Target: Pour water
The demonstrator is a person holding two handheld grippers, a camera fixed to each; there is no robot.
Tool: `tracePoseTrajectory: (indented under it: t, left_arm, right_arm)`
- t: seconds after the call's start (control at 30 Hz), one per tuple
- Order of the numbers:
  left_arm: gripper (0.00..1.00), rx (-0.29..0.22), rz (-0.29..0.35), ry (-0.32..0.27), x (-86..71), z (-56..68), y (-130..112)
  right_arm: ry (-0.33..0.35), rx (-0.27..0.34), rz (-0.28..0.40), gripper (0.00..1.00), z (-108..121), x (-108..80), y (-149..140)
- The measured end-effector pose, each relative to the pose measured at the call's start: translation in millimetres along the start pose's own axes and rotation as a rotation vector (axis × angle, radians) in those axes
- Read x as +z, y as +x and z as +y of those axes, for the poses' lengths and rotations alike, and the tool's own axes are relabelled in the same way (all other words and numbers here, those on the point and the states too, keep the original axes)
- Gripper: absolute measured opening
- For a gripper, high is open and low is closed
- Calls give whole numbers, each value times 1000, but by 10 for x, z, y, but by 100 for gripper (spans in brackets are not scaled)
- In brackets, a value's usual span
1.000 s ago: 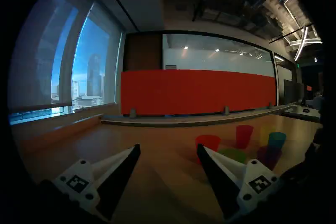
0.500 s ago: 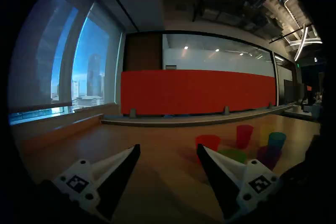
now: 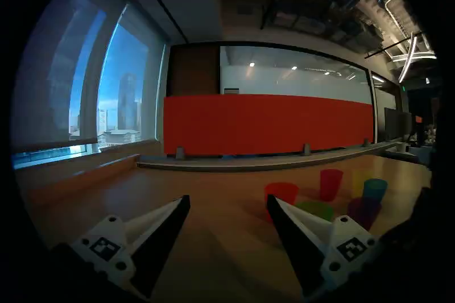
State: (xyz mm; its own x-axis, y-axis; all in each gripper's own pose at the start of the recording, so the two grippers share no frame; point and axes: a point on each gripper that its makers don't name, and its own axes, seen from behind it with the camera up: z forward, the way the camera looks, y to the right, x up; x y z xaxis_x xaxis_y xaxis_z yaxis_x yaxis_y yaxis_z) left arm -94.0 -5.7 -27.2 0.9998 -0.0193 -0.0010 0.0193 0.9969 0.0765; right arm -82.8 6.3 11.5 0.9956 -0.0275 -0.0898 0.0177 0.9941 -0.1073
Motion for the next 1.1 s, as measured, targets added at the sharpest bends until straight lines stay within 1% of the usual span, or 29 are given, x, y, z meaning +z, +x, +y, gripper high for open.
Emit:
tracePoseTrajectory:
  t: [0.2,0.5,0.77,1.1]
  left_arm:
    - [100,0,0,0,1,-4,-1]
    - [100,0,0,0,-3,-2,3]
    - [100,0,0,0,-4,-6,3]
    - [100,0,0,0,-3,-8,3]
  right_arm:
    - [3,2,-10,99,4,5,-48]
    - [10,-13,-21,100,-5,11,-117]
    - [3,-17,-22,100,27,-1,-119]
    - [5,-25,-26,100,9,-32,-112]
